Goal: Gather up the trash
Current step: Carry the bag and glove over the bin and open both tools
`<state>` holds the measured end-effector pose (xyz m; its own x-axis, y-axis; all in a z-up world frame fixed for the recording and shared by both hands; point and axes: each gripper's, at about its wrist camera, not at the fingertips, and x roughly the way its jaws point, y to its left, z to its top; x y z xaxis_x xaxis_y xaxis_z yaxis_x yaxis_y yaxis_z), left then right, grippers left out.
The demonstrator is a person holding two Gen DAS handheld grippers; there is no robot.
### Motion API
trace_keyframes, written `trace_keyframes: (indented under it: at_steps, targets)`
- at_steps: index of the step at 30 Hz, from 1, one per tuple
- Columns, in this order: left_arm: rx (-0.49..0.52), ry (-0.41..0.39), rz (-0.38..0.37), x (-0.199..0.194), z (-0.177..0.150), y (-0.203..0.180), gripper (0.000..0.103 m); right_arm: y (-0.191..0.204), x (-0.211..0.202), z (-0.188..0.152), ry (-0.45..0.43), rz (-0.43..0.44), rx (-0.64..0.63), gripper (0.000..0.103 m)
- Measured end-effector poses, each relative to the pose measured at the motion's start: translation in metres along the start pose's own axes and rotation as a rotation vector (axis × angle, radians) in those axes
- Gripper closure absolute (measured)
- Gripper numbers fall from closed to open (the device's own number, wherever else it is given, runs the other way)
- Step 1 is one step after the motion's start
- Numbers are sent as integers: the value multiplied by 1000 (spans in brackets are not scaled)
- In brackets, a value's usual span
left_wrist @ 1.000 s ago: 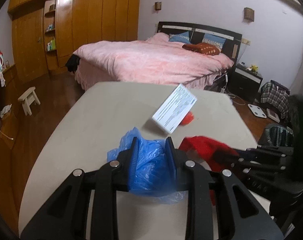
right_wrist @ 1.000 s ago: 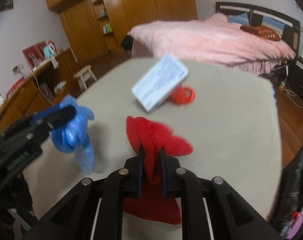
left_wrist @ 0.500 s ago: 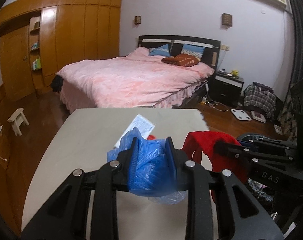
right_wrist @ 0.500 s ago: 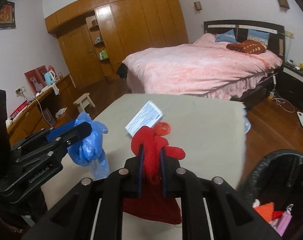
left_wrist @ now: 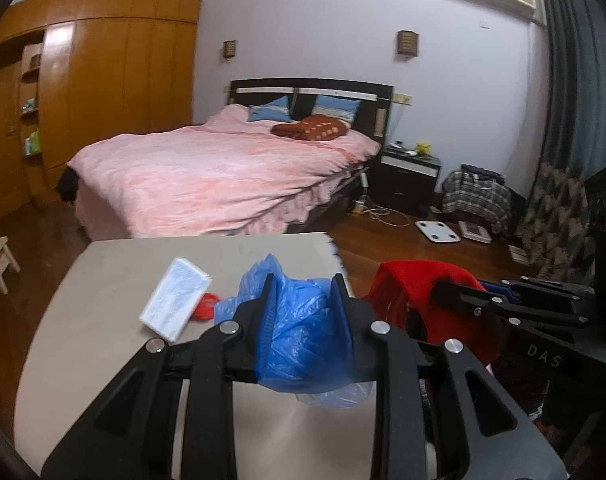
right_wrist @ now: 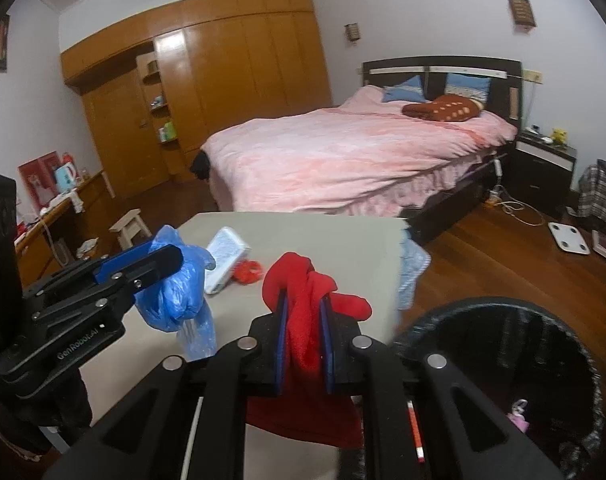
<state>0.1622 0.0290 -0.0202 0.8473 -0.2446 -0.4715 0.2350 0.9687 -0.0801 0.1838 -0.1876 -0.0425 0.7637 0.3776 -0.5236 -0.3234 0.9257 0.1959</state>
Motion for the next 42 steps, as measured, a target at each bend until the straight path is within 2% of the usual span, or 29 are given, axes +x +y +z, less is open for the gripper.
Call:
trace_keyframes:
  at_steps: [18,31,33,36,37,39,41,42]
  targets:
    - [97,14,-215,59,-3,-107,77,-101,-48,-20,-29,-198,91,89]
    - [145,51,-297,99,-13,-162,77,-156,-63,-41,-18,-301,163,89]
    - [149,63,-309,106,-15,-169,76,-161,-61,-44,-4,-310,167,86]
    - [151,80,-332,114,-16,-175,67,-168,-56,-50,35,-344,175,82]
    - [151,87,-339,116,-17,-176,58,-170,-55,-53,50,-361,172,78]
    - [152,92,-341,117,-20,-175,52,-173,-54,-59,69,-383,171,71]
    - [150,98,-340,118,-22,-174,48,-178,-54,-65,81,-393,188,58]
    - [148,101,-335,119,-23,-173,44,-179,-55,-67,83,-398,194,57]
